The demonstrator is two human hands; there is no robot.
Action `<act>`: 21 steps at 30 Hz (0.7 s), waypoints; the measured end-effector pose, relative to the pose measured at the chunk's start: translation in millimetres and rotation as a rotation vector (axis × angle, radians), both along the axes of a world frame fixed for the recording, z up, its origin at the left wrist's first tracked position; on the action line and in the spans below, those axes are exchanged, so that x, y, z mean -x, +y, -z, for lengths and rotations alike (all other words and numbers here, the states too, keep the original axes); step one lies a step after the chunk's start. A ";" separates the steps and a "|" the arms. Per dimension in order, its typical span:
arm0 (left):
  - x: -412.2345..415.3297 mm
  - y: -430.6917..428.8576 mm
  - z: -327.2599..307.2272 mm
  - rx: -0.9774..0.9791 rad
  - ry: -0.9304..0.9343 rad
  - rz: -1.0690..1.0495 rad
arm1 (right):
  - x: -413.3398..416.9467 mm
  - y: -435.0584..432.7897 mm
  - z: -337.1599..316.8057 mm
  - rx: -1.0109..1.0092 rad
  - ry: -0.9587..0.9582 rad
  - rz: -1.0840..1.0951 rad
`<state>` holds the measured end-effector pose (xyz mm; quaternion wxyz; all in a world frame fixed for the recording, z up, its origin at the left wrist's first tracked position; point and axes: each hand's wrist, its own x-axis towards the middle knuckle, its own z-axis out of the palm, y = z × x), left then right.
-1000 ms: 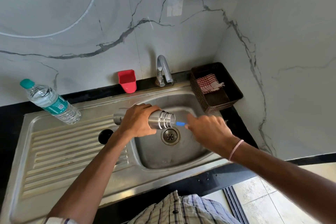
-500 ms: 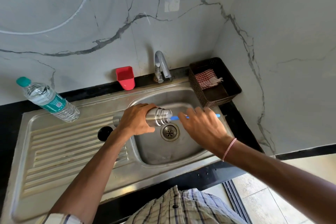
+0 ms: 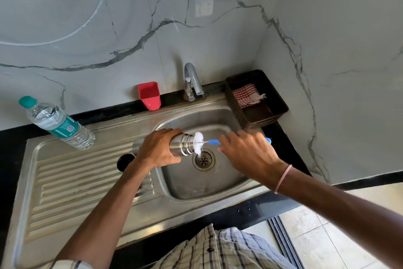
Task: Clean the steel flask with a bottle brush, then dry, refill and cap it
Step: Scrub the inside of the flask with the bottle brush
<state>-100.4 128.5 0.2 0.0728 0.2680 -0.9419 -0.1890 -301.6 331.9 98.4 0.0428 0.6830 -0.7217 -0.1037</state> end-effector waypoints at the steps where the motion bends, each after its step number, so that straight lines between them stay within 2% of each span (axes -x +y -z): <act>1: -0.2 -0.3 -1.2 -0.014 0.000 -0.003 | -4.0 1.7 1.5 0.048 0.096 -0.068; 3: 0.0 0.5 -3.2 -0.003 -0.005 0.009 | -4.0 3.1 2.1 0.063 0.120 -0.093; 5: -0.5 0.5 -4.1 0.017 -0.009 0.025 | 0.7 4.0 -0.9 -0.008 0.036 -0.068; 9: -6.2 -8.0 -1.1 0.039 -0.017 0.036 | 23.5 -2.0 -6.9 -0.275 -0.497 0.194; 11: -7.3 -9.9 -1.1 0.048 -0.018 0.041 | 30.5 -8.6 -11.6 -0.377 -0.657 0.256; 12: -7.7 -10.2 -1.6 0.044 -0.011 0.033 | 30.3 -9.2 -13.5 -0.361 -0.648 0.260; 13: -8.3 -10.3 -3.0 0.040 -0.005 0.018 | 26.9 -6.2 -16.4 -0.304 -0.550 0.253; 15: -10.2 -11.2 -5.6 0.023 0.009 -0.018 | 18.0 5.6 -19.1 -0.062 -0.131 0.084; 17: -12.5 -12.0 -7.7 0.008 0.012 -0.037 | 11.3 18.2 -19.6 0.059 0.153 -0.079; 19: -11.7 -11.8 -10.4 0.008 0.002 -0.038 | 14.1 22.2 -12.6 0.093 0.167 -0.115; 21: -6.7 -11.0 -13.0 0.016 0.001 -0.033 | 12.6 18.2 -12.7 0.007 -0.014 0.004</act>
